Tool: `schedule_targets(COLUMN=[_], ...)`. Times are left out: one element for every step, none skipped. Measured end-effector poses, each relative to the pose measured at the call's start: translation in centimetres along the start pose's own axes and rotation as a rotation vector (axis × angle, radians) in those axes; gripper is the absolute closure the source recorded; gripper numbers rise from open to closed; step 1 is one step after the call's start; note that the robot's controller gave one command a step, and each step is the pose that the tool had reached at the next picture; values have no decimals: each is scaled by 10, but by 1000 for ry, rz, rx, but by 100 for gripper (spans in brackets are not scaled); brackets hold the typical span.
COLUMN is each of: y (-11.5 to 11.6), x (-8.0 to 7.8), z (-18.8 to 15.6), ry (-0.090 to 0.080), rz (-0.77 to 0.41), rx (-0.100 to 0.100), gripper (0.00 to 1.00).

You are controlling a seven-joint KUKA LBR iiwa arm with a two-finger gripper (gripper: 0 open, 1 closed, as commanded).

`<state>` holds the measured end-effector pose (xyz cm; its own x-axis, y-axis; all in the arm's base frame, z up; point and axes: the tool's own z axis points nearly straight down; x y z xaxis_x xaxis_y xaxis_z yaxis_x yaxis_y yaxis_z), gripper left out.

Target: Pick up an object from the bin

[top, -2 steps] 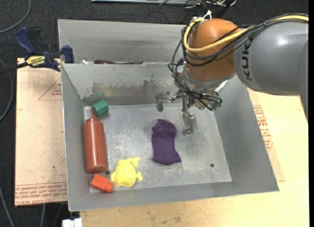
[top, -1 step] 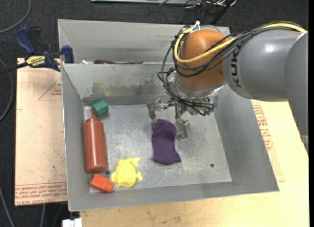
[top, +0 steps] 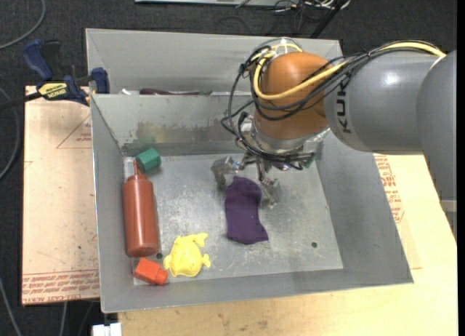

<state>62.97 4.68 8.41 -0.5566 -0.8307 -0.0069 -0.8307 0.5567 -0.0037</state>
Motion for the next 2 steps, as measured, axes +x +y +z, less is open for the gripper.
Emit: schedule_targets(y=[10, 10], x=[-33, -33], z=[13, 13], ry=[-5, -5], rz=[-9, -9], rx=[2, 2], gripper=[100, 100])
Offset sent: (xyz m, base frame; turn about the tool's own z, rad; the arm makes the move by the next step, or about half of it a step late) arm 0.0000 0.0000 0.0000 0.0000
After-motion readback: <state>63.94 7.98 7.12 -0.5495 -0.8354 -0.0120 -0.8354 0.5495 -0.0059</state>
